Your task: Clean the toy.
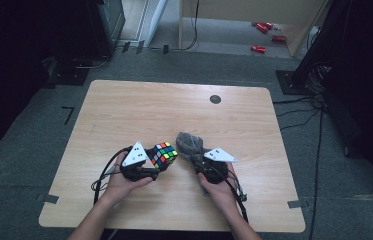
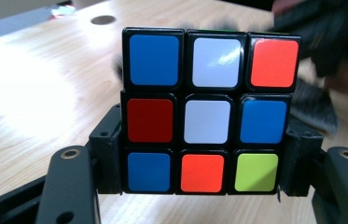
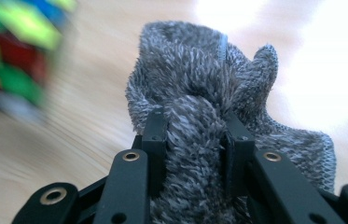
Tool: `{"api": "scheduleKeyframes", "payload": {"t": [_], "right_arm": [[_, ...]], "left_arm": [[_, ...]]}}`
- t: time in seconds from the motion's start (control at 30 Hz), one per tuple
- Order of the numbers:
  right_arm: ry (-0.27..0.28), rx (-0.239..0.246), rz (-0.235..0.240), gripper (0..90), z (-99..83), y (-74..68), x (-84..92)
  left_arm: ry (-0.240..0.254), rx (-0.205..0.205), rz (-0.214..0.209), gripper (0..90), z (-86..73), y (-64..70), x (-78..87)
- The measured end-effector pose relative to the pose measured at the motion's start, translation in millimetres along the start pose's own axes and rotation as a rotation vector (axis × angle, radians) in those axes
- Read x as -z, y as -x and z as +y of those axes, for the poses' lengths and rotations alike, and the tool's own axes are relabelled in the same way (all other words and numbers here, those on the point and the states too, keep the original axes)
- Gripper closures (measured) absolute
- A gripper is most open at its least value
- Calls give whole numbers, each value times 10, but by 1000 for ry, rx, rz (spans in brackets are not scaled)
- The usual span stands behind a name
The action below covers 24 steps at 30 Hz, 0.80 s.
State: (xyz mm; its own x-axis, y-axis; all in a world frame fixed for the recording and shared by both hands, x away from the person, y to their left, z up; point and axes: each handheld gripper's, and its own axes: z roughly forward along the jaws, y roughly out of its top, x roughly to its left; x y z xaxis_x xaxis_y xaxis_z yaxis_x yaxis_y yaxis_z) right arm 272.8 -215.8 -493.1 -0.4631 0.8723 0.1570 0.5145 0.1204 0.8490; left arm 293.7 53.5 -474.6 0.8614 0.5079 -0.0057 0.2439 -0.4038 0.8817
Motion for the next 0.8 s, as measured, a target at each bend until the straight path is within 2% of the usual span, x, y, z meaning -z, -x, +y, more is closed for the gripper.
{"api": "scheduleKeyframes", "payload": {"t": [0.07, 0.17, 0.37, 0.43, 0.53, 0.63, 0.7, 0.8], "right_arm": [[64, -11, 66, 688, 97, -38, 105], [130, 3, 148, 687, 203, -135, 234], [165, -12, 267, 687, 254, -299, 304], [168, -1, 273, 687, 260, -333, 307], [162, -11, 244, 687, 235, -283, 274], [141, -56, 238, 687, 205, -189, 232], [138, -47, 241, 687, 211, -212, 239], [157, -10, 253, 685, 245, -317, 289]], "left_arm": [[-22, -20, -6, 346, -6, 40, -45], [-48, -45, -21, 346, -4, 113, -112], [-87, -107, -29, 346, 12, 284, -220], [-80, -106, -27, 346, 20, 300, -219], [-57, -91, -18, 346, 37, 274, -185], [-64, -85, -21, 346, 29, 259, -187], [-67, -79, -19, 346, 23, 273, -206], [-56, -78, -25, 347, 34, 307, -216]]}}
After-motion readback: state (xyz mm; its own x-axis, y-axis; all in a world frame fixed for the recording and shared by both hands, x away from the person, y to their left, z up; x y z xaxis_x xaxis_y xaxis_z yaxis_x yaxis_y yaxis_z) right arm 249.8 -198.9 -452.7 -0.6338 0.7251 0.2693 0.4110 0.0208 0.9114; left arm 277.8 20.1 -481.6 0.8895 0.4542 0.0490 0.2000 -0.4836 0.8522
